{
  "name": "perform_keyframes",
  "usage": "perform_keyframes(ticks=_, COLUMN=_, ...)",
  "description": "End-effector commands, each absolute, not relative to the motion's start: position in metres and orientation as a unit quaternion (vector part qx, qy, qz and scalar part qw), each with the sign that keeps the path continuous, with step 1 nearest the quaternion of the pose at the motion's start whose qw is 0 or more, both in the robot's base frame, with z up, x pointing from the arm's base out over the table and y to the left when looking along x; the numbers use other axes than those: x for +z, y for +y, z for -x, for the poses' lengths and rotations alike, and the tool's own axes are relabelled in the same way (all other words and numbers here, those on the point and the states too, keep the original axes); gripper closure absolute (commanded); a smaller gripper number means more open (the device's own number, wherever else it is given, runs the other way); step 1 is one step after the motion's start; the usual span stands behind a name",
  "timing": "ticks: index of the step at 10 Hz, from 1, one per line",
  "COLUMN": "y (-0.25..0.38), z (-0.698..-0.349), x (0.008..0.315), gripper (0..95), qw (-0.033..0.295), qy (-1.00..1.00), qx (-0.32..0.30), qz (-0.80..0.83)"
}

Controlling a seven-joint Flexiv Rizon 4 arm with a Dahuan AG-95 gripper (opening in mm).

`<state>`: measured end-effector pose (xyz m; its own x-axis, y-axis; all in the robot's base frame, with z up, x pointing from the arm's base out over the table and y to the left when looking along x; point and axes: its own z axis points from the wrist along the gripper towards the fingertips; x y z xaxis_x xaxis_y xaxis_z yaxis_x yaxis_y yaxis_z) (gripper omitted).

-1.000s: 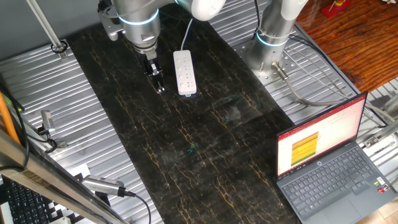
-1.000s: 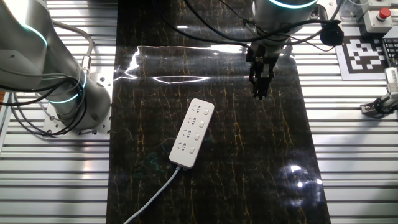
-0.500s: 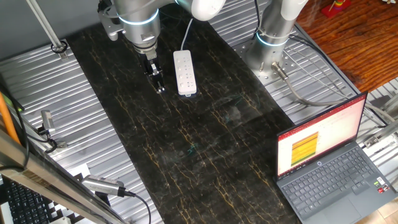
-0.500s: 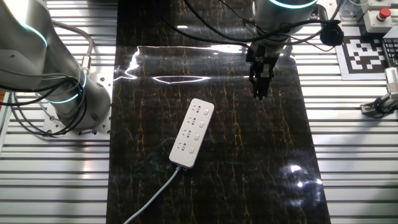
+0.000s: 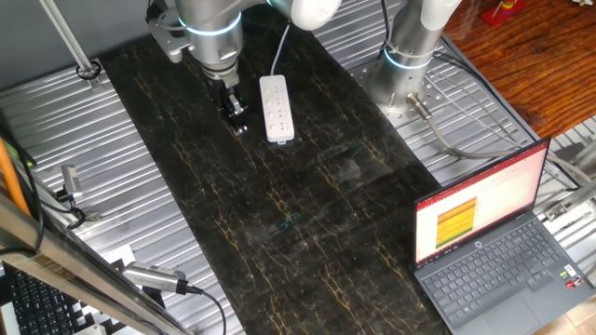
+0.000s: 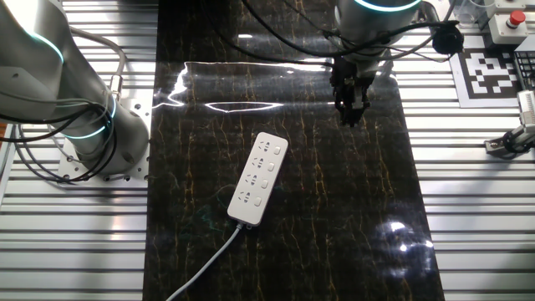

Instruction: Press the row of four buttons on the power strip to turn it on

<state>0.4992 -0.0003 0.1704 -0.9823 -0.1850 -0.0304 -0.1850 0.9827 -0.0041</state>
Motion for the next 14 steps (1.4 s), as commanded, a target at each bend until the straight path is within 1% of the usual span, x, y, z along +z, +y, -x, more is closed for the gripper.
perform_keyframes(ticks=1, y=0.0000, z=-0.5000, x=0.1700, gripper=95.0, qw=0.017, qy=0.994, qx=-0.001, qz=0.107)
perform_keyframes(ticks=6, y=0.0000, z=-0.5000, x=0.1700, gripper=95.0, qw=0.014, qy=0.994, qx=-0.002, qz=0.109)
perform_keyframes(ticks=10, y=0.0000, z=-0.5000, x=0.1700, gripper=95.0, qw=-0.004, qy=0.991, qx=-0.007, qz=0.133)
perform_keyframes(ticks=14, y=0.0000, z=-0.5000, x=0.1700, gripper=95.0, qw=0.001, qy=0.989, qx=0.000, qz=0.151)
